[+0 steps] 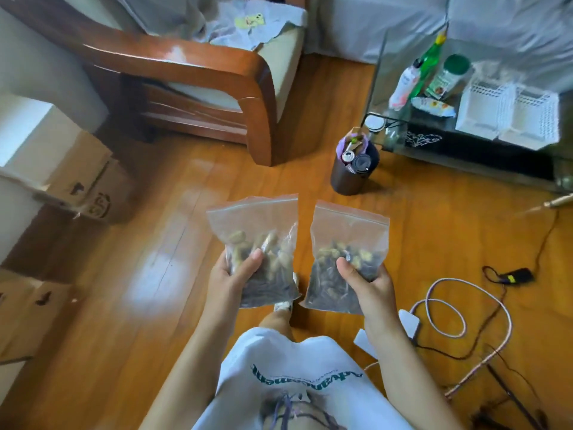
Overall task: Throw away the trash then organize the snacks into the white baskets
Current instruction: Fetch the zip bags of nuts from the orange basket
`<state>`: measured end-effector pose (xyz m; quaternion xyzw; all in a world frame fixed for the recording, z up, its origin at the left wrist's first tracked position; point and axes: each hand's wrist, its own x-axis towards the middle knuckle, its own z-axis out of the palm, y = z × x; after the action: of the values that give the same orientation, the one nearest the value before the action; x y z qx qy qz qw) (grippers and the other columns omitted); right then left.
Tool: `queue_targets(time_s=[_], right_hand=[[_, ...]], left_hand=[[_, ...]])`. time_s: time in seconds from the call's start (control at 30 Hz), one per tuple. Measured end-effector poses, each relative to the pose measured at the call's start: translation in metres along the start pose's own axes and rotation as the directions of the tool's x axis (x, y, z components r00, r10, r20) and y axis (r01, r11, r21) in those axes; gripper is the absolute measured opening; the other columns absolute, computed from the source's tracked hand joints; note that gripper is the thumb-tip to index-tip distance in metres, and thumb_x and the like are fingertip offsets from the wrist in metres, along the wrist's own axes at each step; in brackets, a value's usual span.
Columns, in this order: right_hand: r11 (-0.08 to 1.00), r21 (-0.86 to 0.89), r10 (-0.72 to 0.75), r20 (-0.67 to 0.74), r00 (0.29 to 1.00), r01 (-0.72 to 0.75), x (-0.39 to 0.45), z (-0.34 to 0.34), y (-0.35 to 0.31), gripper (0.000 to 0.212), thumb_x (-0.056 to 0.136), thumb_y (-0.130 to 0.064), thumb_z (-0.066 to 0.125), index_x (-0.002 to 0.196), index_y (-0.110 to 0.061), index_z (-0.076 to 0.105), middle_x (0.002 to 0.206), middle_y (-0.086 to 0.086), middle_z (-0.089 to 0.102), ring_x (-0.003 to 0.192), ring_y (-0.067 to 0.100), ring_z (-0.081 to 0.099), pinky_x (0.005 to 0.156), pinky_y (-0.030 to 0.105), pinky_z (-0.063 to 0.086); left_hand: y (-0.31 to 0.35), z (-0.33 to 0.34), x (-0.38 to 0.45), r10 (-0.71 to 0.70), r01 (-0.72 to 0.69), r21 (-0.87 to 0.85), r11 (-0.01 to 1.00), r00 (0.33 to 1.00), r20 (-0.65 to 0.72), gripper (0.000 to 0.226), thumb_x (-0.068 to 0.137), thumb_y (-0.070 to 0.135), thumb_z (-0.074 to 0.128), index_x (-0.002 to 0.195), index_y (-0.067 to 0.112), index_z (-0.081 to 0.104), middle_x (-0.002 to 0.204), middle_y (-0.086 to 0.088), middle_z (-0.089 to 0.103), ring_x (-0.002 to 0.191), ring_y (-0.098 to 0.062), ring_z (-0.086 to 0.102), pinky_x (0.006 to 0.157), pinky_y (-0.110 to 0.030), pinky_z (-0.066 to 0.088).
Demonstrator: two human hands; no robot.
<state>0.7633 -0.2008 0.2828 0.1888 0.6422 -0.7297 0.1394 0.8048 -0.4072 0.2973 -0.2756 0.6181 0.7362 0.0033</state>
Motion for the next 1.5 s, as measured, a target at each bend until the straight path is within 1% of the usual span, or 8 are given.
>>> queue_targets(time_s=[0.37, 0.53, 0.73, 0.83, 0.97, 1.1, 1.33, 1.5], right_hand=[[0.988, 0.097, -0.088, -0.262, 0.961, 0.117, 0.109, -0.022, -0.087, 0.035, 0.065, -0.024, 0.075, 0.098, -0.023, 0.066, 0.088, -0.013, 0.075, 0.083, 0.001, 0.070, 0.062, 0.009, 0.051], [0.976, 0.155, -0.071, -0.431, 0.900, 0.151, 0.137, -0.058, -0.100, 0.024, 0.073, -0.011, 0.073, 0.094, -0.020, 0.067, 0.084, -0.013, 0.075, 0.080, 0.001, 0.070, 0.062, 0.011, 0.052], [0.970, 0.165, -0.050, -0.584, 0.810, 0.178, 0.180, -0.137, -0.123, 0.038, 0.074, -0.012, 0.071, 0.112, -0.011, 0.063, 0.095, -0.003, 0.074, 0.087, 0.009, 0.070, 0.076, 0.023, 0.058], [0.964, 0.171, -0.066, -0.586, 0.808, 0.203, 0.209, -0.191, -0.145, 0.029, 0.077, -0.009, 0.070, 0.104, -0.019, 0.064, 0.080, -0.015, 0.074, 0.076, -0.002, 0.069, 0.060, 0.011, 0.053], [0.956, 0.166, -0.102, -0.589, 0.802, 0.243, 0.242, -0.261, -0.185, 0.032, 0.073, -0.015, 0.072, 0.103, -0.021, 0.064, 0.086, -0.016, 0.075, 0.082, 0.000, 0.069, 0.063, 0.011, 0.053], [0.948, 0.174, -0.114, -0.594, 0.796, 0.266, 0.275, -0.318, -0.217, 0.039, 0.062, -0.029, 0.073, 0.100, -0.026, 0.065, 0.091, -0.016, 0.074, 0.088, 0.001, 0.069, 0.072, 0.015, 0.056], [0.950, 0.189, -0.108, -0.546, 0.831, 0.248, 0.337, -0.377, -0.242, 0.030, 0.063, -0.031, 0.075, 0.091, -0.039, 0.071, 0.092, -0.014, 0.074, 0.087, 0.002, 0.069, 0.064, 0.012, 0.053], [0.953, 0.191, -0.091, -0.555, 0.827, 0.234, 0.395, -0.412, -0.259, 0.024, 0.068, -0.019, 0.074, 0.089, -0.031, 0.072, 0.089, -0.014, 0.075, 0.086, 0.002, 0.069, 0.064, 0.010, 0.052]], left_hand=[[0.079, 0.089, 0.154, 0.006, -0.027, 0.064, 0.998, 0.952, 0.305, 0.031, 0.074, 0.037, 0.067, 0.102, 0.023, 0.067, 0.100, -0.006, 0.074, 0.091, -0.022, 0.071, 0.067, -0.021, 0.054], [0.096, 0.166, 0.195, -0.049, -0.019, 0.146, 0.989, 0.890, 0.453, 0.028, 0.074, 0.038, 0.066, 0.100, 0.027, 0.068, 0.100, -0.003, 0.074, 0.092, -0.020, 0.071, 0.068, -0.020, 0.054], [0.097, 0.290, 0.226, -0.081, -0.042, 0.199, 0.979, 0.818, 0.570, 0.032, 0.071, 0.042, 0.069, 0.100, 0.031, 0.067, 0.102, -0.002, 0.074, 0.094, -0.020, 0.070, 0.074, -0.026, 0.055], [0.092, 0.361, 0.235, -0.079, -0.041, 0.189, 0.981, 0.806, 0.587, 0.025, 0.076, 0.034, 0.065, 0.100, 0.030, 0.068, 0.103, -0.003, 0.074, 0.095, -0.021, 0.070, 0.077, -0.028, 0.055], [0.095, 0.456, 0.240, -0.089, -0.043, 0.196, 0.980, 0.784, 0.614, 0.034, 0.076, 0.032, 0.065, 0.108, 0.022, 0.066, 0.106, -0.007, 0.073, 0.100, -0.025, 0.068, 0.089, -0.039, 0.052], [0.101, 0.532, 0.247, -0.063, -0.072, 0.187, 0.980, 0.773, 0.631, 0.039, 0.073, 0.037, 0.068, 0.109, 0.023, 0.065, 0.108, -0.004, 0.072, 0.101, -0.020, 0.068, 0.084, -0.029, 0.054], [0.098, 0.591, 0.279, -0.095, -0.028, 0.205, 0.978, 0.820, 0.565, 0.044, 0.070, 0.046, 0.069, 0.108, 0.024, 0.066, 0.101, -0.002, 0.074, 0.095, -0.017, 0.070, 0.071, -0.018, 0.053], [0.097, 0.628, 0.327, -0.127, 0.014, 0.219, 0.976, 0.850, 0.511, 0.038, 0.072, 0.041, 0.071, 0.106, 0.024, 0.067, 0.100, -0.005, 0.074, 0.095, -0.022, 0.070, 0.079, -0.030, 0.052]])
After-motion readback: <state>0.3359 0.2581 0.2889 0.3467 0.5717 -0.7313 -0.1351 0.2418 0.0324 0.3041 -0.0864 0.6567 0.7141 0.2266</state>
